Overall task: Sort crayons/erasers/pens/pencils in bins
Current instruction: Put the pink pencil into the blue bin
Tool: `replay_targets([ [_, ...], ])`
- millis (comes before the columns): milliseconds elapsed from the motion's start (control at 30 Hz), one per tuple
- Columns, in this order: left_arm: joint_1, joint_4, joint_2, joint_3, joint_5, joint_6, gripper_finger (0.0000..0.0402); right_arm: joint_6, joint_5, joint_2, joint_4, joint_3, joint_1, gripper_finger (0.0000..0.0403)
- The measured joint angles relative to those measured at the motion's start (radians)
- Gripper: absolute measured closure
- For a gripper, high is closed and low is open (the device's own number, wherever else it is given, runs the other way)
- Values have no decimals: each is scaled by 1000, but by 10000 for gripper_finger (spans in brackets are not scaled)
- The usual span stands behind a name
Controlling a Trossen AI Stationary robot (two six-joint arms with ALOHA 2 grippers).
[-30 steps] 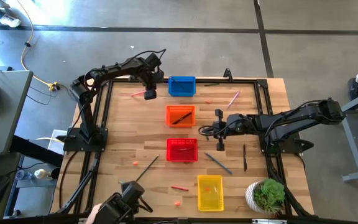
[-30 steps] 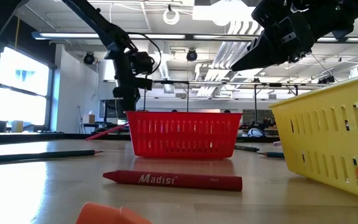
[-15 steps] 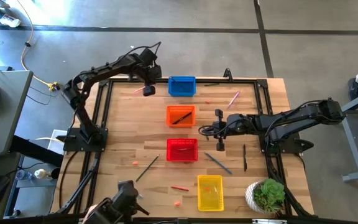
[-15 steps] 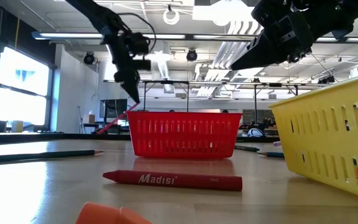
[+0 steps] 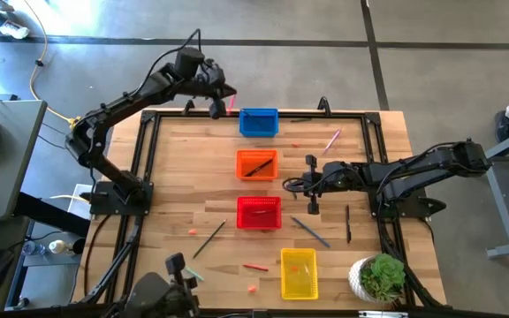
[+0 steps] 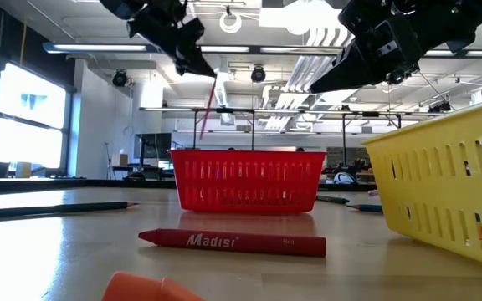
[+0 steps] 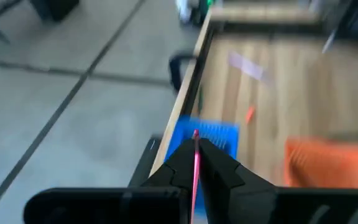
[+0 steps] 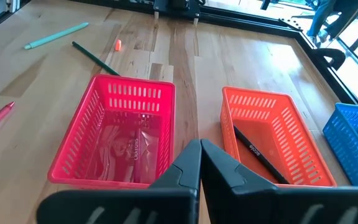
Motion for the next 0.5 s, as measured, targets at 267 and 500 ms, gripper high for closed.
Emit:
replay_targets([
  [267, -35, 471, 0, -162, 44, -276, 399, 0, 0, 0, 0, 0, 0, 403],
  [500, -34, 964, 26, -388, 4, -601, 401, -4, 0, 0, 1, 0, 0, 403],
])
